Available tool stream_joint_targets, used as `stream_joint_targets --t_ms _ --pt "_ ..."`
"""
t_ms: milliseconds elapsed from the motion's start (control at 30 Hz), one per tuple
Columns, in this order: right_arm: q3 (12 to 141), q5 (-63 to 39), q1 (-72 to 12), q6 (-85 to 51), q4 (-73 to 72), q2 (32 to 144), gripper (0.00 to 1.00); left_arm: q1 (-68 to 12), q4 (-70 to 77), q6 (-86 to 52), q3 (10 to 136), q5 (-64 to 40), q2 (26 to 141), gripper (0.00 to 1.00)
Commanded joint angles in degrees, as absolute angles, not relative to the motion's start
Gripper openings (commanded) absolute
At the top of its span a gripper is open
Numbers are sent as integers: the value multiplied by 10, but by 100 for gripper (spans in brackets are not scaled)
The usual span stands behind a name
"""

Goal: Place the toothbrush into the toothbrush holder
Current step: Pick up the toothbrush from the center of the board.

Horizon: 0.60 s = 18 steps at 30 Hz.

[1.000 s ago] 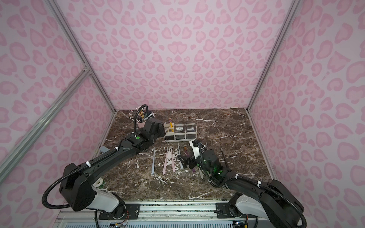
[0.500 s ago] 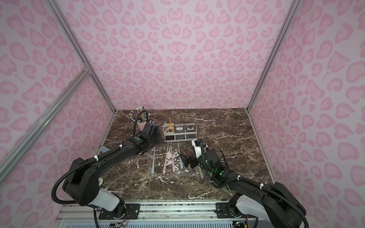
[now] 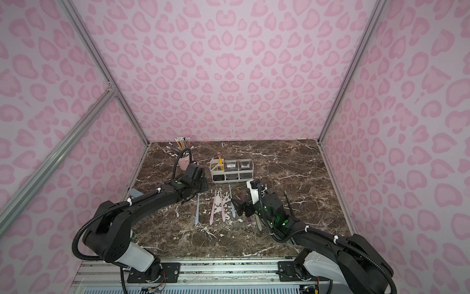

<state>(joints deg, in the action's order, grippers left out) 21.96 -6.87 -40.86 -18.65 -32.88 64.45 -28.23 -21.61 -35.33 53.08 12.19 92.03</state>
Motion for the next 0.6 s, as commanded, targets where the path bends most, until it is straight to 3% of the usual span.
stream_joint_targets --t_ms 0,567 --pt "219 -69 -409 -191 -342 641 96 -277 -206 -352 534 115 934 37" --pt "222 -82 -411 -192 -342 649 96 -272 -262 -358 545 135 985 41"
